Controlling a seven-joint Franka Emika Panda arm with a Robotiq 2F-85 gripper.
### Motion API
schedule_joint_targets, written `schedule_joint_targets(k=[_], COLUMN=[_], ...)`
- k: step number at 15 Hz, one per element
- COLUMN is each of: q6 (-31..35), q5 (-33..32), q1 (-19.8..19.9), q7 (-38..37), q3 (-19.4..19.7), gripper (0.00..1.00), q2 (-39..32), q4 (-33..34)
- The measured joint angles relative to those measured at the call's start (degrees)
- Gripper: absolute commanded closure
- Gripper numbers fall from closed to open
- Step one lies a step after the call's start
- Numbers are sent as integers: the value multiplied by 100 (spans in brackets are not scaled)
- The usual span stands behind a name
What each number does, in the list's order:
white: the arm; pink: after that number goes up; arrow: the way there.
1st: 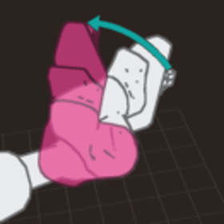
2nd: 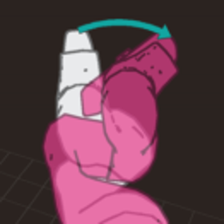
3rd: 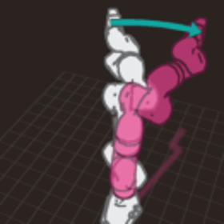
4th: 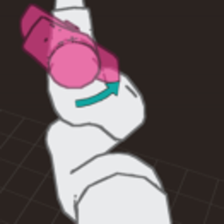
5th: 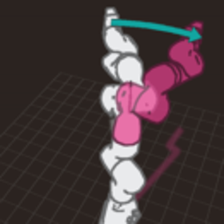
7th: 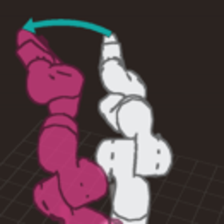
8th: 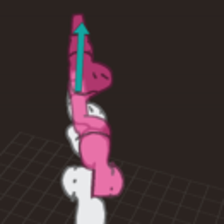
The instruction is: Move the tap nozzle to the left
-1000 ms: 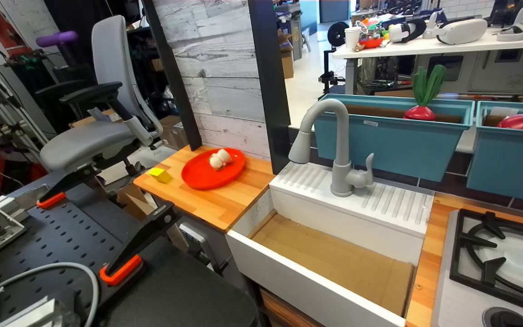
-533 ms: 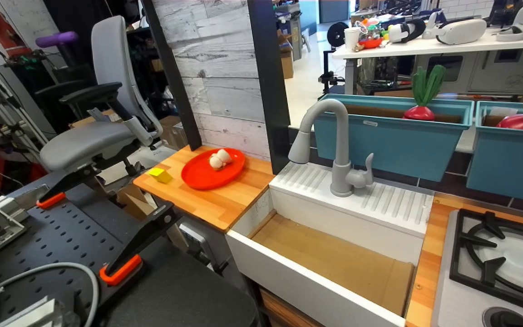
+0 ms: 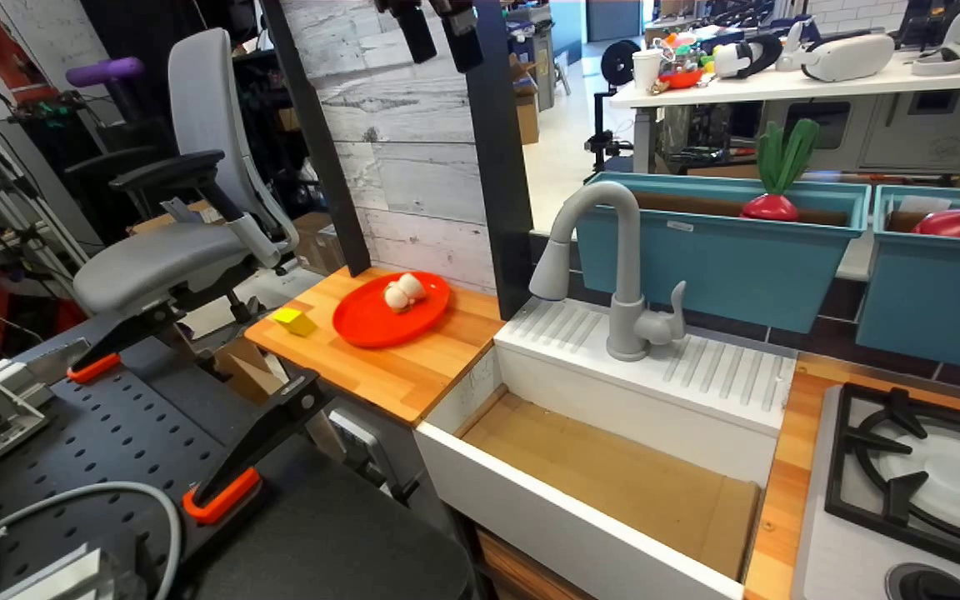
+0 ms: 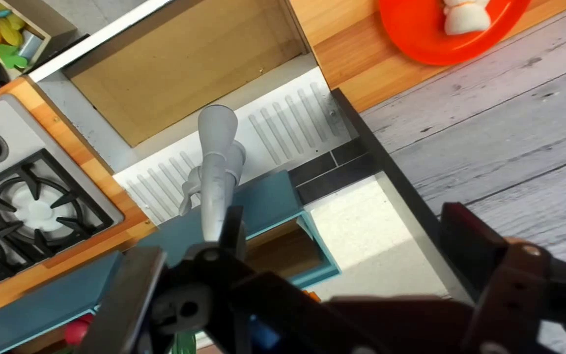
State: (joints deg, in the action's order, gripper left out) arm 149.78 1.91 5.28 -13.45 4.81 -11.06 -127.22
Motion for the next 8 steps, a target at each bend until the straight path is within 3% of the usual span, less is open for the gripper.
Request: schedule_joint_targets(k=[8], q6=[109], q5=[-17], q1=[125], q7=[357], q3=[303], gripper=[0], q2=[-1128], q4=[612])
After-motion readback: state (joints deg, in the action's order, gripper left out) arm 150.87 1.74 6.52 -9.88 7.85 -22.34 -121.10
